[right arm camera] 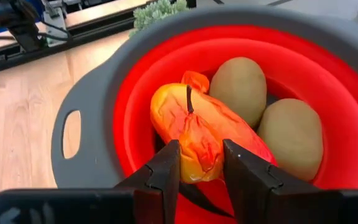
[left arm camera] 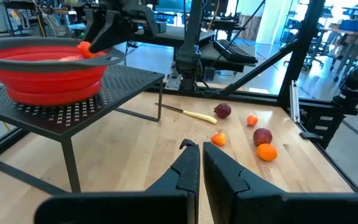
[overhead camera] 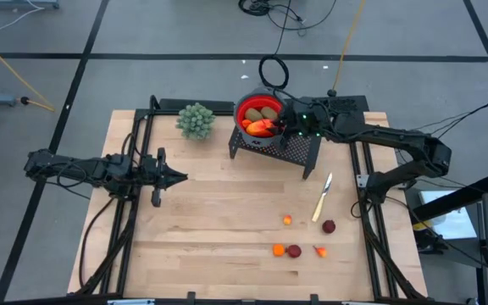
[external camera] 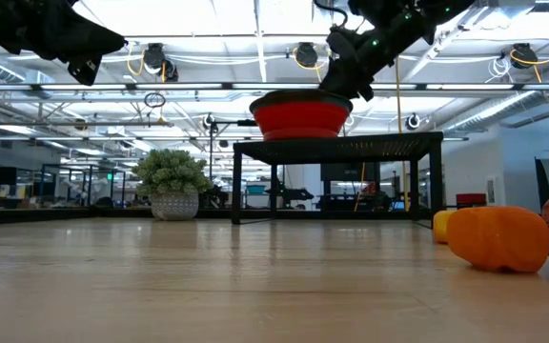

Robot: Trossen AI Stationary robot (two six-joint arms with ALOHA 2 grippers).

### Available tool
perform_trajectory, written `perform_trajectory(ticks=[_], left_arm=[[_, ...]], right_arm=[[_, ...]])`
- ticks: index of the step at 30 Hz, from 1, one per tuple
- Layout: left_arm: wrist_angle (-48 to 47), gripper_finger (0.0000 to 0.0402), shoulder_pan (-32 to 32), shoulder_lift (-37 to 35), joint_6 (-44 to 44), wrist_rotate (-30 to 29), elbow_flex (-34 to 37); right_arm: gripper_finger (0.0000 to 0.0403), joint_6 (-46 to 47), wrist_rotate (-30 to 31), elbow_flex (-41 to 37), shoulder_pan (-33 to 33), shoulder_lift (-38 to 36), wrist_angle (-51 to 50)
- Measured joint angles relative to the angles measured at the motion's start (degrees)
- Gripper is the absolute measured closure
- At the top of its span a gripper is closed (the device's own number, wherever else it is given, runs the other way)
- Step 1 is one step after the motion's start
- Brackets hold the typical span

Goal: Pick & Place Fruit
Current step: Put the pear into the red strainer bowl, then put the pomegranate into the red strainer bowl

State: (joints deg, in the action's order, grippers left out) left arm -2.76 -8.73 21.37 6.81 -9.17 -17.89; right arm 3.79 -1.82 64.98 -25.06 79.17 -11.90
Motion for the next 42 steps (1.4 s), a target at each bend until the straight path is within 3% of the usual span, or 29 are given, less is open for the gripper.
perform_trajectory(ticks=[6,20,31,37,42], left_arm=[[0.0,0.0380,0.0,0.0,-0.1,0.0,0.0],[0.0,0.0380,0.0,0.0,-0.1,0.0,0.0],[0.0,0.0380,0.0,0.0,-0.2,0.0,0.0],[0.0,0.0380,0.0,0.0,0.0,0.0,0.0],[0.0,0.0380,0.0,0.0,0.4,0.0,0.0]], right_arm=[[0.0300,0.0,-2.9,0.0,0.0,0.0,0.0],[0.0297,0.0,-3.0,0.0,0.0,0.0,0.0],[0.0235,0.0,-3.0,0.0,0.0,-0.3,0.0],[0.0229,2.3,-2.8,0.0,1.2,-6.1,-1.1],[0.0267,2.6,-2.0,0.0,5.4,-12.6,-8.1]])
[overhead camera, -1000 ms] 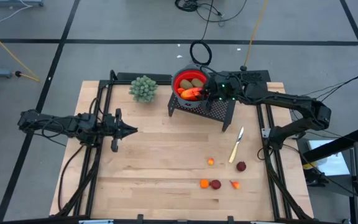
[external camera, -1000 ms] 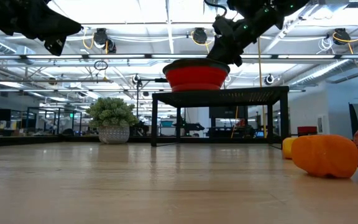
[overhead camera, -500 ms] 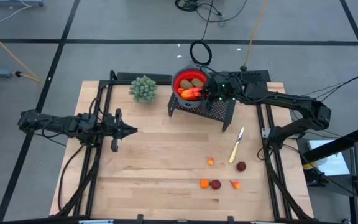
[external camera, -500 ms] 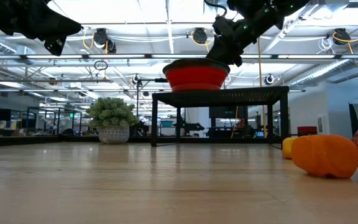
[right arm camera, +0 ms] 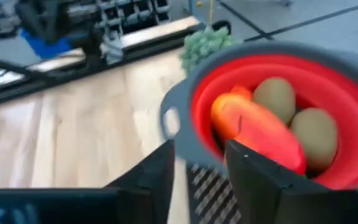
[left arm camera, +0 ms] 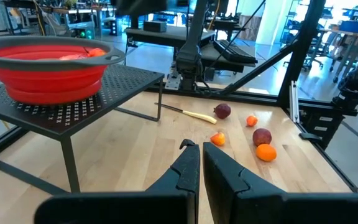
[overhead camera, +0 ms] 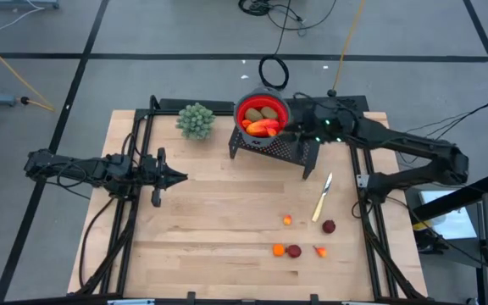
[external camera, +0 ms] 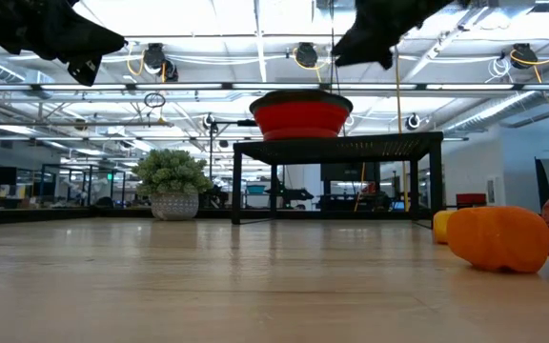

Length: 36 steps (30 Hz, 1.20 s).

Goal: Pick & Place Fruit
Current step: Put the pomegranate into the red strainer bowl

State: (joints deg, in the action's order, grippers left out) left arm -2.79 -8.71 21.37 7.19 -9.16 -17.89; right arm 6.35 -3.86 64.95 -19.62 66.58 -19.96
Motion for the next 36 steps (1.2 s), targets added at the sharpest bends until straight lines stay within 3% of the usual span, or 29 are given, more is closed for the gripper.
perform_trajectory(ticks=[5,10,17,29,36], left_arm=[[0.0,0.0380,0.0,0.0,0.0,-0.1,0.0],[0.0,0.0380,0.0,0.0,0.0,-1.6,0.0],[0.0,0.0380,0.0,0.0,0.4,-3.0,0.0],[0.0,0.0380,0.0,0.0,3.5,-5.2,0.0],[0.0,0.0380,0.0,0.0,3.9,-8.5,0.0]], right_arm=[[0.0335,1.4,4.0,0.0,6.5,-4.3,-8.0],[0.0397,3.5,4.0,0.0,12.5,-6.2,-10.5],[0.0399,5.0,2.3,0.0,21.0,-6.5,-12.3],[0.0402,22.9,0.7,0.0,34.7,-6.5,-29.9],[0.0402,26.0,0.7,0.0,42.2,-6.5,-37.7]])
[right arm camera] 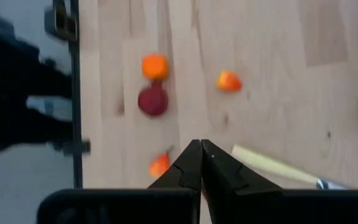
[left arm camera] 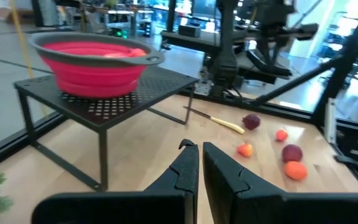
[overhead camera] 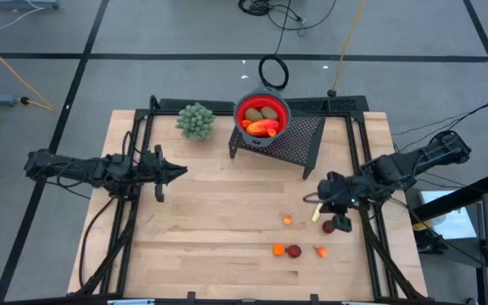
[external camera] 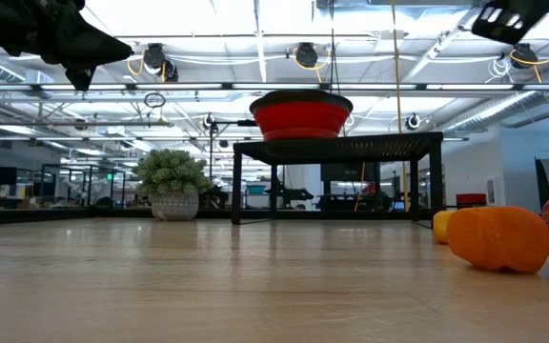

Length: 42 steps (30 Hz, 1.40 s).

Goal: Pick & Place Fruit
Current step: Put the pomegranate into the red strainer bowl

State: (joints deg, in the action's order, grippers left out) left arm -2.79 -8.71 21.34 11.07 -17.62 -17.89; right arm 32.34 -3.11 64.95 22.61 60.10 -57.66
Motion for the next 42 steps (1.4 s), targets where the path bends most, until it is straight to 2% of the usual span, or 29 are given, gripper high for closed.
perform_trajectory(ticks=[9,17,23,34,38,42], left_arm=[[0.0,0.0380,0.0,0.0,-0.3,-2.0,0.0],[-0.2,0.0380,0.0,0.0,-0.4,-2.0,0.0],[-0.2,0.0380,0.0,0.0,-0.4,-2.0,0.0],[-2.3,0.0380,0.0,0.0,-0.4,-2.0,0.0],[-2.2,0.0380,0.0,0.0,-0.4,-2.0,0.0],[-2.2,0.0380,0.0,0.0,-0.4,-2.0,0.0]], right_arm=[[0.0401,-1.9,-0.1,-0.7,6.1,0.2,-6.0],[0.0401,-10.2,-2.0,-7.5,8.7,0.2,-4.8],[0.0402,-19.7,-9.1,-13.0,8.7,0.2,1.8],[0.0402,-33.6,-9.0,-16.1,8.7,0.2,3.8],[0.0390,-38.0,-9.0,-16.1,8.7,0.2,3.9],[0.0360,-39.5,-9.0,-16.1,8.7,0.2,3.9]])
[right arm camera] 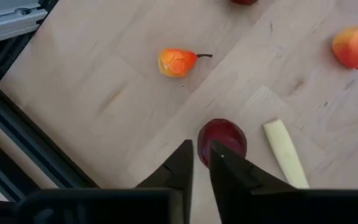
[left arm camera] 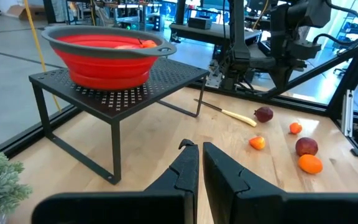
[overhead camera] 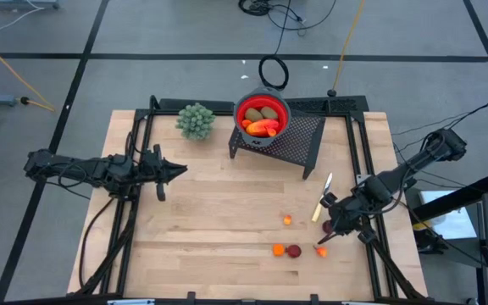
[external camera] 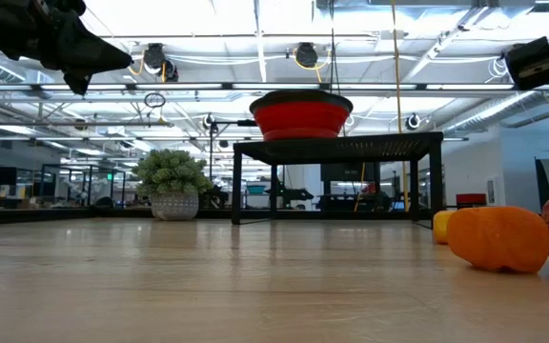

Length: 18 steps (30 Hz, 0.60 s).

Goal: Pick & Place Fruit
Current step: Put the pomegranate into the red strainer bowl

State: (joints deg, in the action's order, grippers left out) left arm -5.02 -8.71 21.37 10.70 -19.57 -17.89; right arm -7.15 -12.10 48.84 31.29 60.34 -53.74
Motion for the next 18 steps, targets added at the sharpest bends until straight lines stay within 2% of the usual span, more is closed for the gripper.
perform_trajectory(ticks=[12,18], left_arm=[[0.1,0.0380,0.0,0.0,1.2,0.0,0.0],[0.1,0.0380,0.0,0.0,4.9,0.0,0.0]], right_arm=[[0.0204,-2.9,-1.7,0.0,0.0,4.4,-0.1],[0.0156,-7.4,-1.4,0.0,-0.1,7.6,-0.1]])
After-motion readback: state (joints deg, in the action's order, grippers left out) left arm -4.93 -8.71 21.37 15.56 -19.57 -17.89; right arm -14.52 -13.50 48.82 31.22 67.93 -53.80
